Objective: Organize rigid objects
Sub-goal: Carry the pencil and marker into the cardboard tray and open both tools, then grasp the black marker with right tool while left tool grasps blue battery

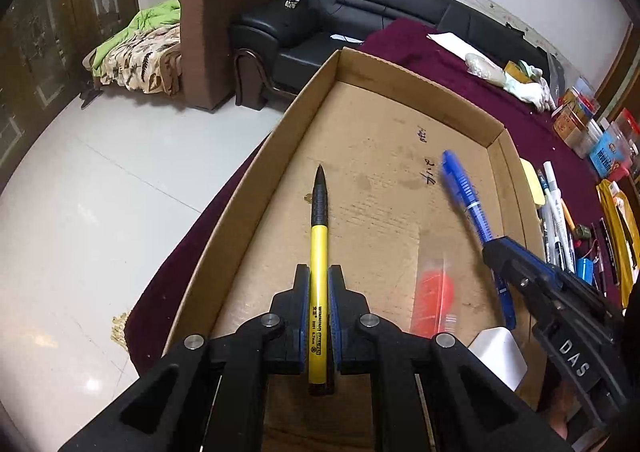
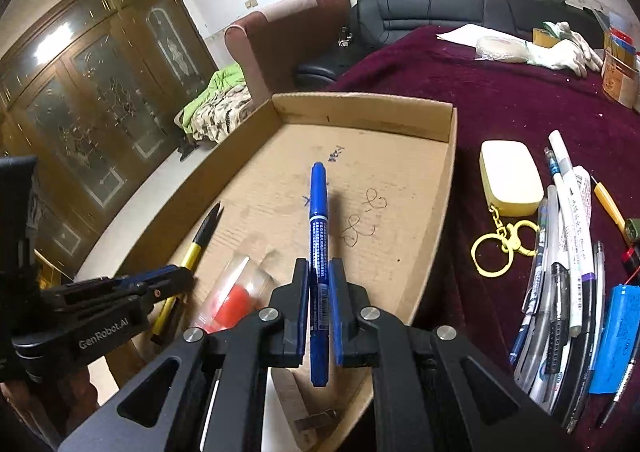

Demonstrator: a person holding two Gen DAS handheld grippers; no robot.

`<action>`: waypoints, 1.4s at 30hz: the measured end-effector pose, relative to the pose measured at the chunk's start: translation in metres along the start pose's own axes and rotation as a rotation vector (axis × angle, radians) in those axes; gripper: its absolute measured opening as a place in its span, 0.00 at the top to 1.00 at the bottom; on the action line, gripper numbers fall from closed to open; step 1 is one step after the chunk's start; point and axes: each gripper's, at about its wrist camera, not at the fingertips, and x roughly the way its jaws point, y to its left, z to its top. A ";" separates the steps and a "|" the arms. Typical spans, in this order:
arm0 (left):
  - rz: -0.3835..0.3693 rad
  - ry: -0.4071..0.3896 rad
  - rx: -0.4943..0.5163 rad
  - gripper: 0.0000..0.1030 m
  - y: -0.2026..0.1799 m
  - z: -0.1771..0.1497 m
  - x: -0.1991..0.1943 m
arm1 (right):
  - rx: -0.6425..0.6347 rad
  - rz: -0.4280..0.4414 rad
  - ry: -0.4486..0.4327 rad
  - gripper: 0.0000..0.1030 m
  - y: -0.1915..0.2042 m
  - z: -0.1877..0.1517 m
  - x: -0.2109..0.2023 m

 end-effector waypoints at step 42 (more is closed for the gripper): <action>-0.197 -0.081 0.278 0.34 -0.184 -0.091 -0.083 | 0.327 0.028 -0.268 0.47 -0.175 -0.102 -0.155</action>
